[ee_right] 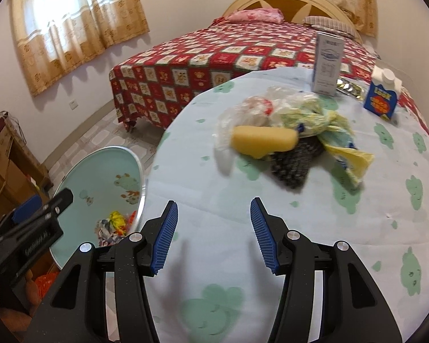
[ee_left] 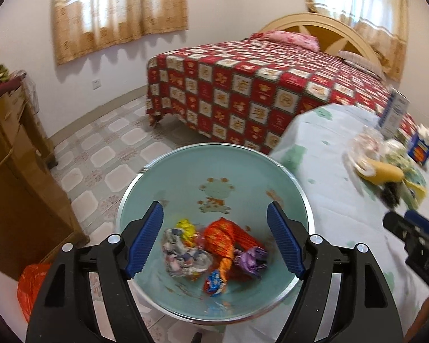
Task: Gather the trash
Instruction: 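Move both open tools back over the trash pile on the table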
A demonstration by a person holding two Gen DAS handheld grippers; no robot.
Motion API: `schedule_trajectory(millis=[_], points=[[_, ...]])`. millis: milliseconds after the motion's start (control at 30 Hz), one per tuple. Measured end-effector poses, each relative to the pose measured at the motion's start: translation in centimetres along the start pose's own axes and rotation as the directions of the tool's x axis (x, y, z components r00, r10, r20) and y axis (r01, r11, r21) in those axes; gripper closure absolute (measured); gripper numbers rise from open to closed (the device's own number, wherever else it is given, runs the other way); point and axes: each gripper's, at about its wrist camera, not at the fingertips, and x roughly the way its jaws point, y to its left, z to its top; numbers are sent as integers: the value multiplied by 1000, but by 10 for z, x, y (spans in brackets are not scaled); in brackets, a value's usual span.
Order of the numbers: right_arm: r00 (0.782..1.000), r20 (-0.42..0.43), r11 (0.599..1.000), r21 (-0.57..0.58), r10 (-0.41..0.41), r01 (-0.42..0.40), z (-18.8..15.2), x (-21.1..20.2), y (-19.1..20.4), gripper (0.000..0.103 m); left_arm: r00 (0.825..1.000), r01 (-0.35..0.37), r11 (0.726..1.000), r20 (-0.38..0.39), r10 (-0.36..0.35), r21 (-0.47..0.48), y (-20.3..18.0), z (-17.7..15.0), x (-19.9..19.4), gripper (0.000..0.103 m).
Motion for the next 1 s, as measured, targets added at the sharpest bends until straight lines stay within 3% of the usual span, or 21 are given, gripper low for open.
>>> schedule_trajectory(millis=[233,433,700,833,1000], points=[[999,1,998,57,-38,38,-3,-9,-42,50,996,90,992,19,-92,84,-35,-9,-8,23],[997,5,993,92,-77,76,-8,-21,-84,50,986,167,979,-37,-164,114,-68,-30,-10,23],[989,-1,979,142,-151,149,-9,-27,-154,50,974,220,958,-88,-207,184,-103,-46,-13,23],[994,10,984,141,-111,109,5,-23,-170,50,971,234,955,-98,-219,185,-111,-39,-14,23],[999,36,999,28,-33,32,36,-5,-162,50,975,220,950,-75,-208,222,-119,-22,-19,22]])
